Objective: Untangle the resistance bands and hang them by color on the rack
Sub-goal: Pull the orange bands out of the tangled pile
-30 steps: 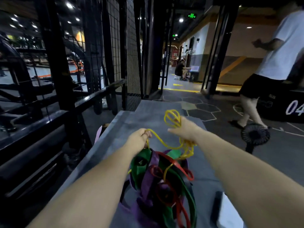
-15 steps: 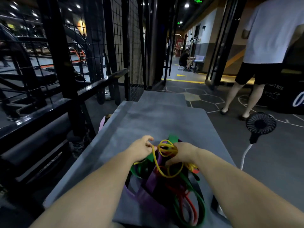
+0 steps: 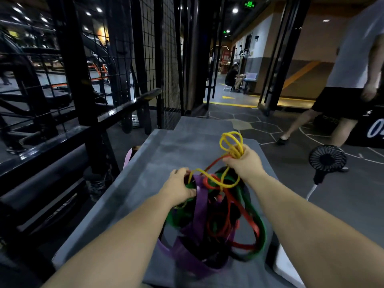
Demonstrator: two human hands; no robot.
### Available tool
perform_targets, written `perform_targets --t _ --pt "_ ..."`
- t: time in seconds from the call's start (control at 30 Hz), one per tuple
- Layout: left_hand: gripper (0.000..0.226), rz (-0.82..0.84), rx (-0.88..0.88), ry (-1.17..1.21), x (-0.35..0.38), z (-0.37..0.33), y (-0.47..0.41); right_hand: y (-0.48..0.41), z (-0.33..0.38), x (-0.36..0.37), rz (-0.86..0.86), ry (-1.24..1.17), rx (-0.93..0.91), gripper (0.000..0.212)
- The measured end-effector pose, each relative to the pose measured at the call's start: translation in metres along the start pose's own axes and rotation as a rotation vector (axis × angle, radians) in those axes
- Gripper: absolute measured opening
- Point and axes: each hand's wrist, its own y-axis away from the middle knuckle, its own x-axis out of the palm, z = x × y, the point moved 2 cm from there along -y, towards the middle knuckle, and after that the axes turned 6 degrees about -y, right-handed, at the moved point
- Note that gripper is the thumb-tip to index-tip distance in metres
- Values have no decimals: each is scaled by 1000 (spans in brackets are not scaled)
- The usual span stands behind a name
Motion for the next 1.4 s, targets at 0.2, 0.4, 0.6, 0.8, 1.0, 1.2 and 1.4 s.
perform_targets --t 0.2,0.4,0.6,0.8,1.0,1.2,1.4 --pt "36 61 123 268 -35 -32 -12 -15 41 -12 -177 -228 -147 25" --pt "24 249 -6 -109 -15 0 -14 0 -11 -1 423 -124 265 24" --pt "28 268 -119 -90 8 11 -4 18 -50 12 444 126 402 13" --pt "40 237 -193 -164 17 15 -6 20 -58 18 356 195 446 9" --pt "40 114 -227 -121 24 22 -7 9 -11 8 87 241 49 10" --pt "22 -133 -80 96 -21 -10 -20 -11 64 -24 -198 -194 -90 17" --pt "7 -321 97 276 -69 -38 -33 -9 86 -36 -271 -492 -90 19"
